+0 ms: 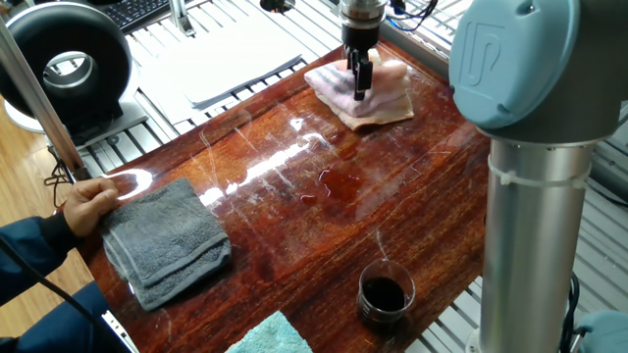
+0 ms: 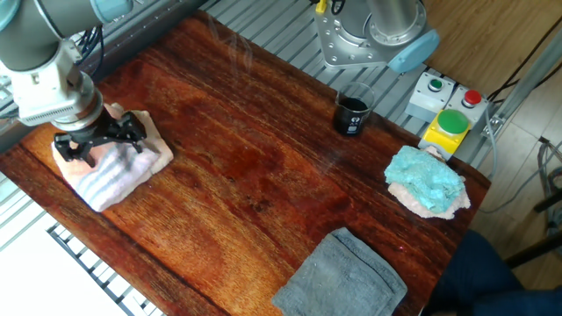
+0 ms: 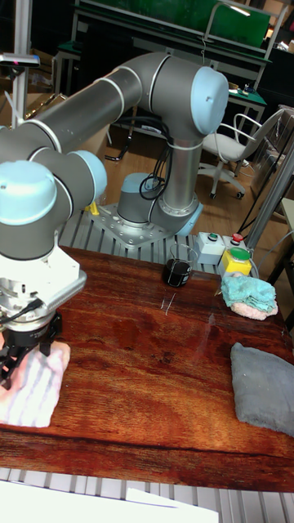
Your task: Clean the table with a cloth
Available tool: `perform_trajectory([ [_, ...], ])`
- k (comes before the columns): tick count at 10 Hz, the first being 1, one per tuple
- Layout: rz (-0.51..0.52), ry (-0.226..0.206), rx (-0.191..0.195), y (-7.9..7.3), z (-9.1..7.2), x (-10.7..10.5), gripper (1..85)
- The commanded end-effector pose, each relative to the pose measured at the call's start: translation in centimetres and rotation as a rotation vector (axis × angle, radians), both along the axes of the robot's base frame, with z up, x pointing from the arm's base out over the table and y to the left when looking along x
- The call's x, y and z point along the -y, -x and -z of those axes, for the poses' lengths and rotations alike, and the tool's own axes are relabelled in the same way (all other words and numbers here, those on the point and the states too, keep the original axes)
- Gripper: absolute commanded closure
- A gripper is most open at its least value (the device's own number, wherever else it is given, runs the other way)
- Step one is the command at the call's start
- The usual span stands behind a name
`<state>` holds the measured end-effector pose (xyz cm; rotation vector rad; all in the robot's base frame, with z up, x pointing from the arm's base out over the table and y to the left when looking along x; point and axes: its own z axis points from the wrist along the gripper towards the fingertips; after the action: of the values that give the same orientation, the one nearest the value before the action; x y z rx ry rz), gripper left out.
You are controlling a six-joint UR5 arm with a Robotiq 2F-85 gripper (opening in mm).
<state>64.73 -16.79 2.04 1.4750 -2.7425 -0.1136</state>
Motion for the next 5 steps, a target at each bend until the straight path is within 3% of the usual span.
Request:
perform_trajectory([
  [1,0.020,-0.001,0.029,-1.1,0.8,-0.2,0.7],
  [5,0.046,-0.008,0.118,-3.5,1.5,-0.8,0.7],
])
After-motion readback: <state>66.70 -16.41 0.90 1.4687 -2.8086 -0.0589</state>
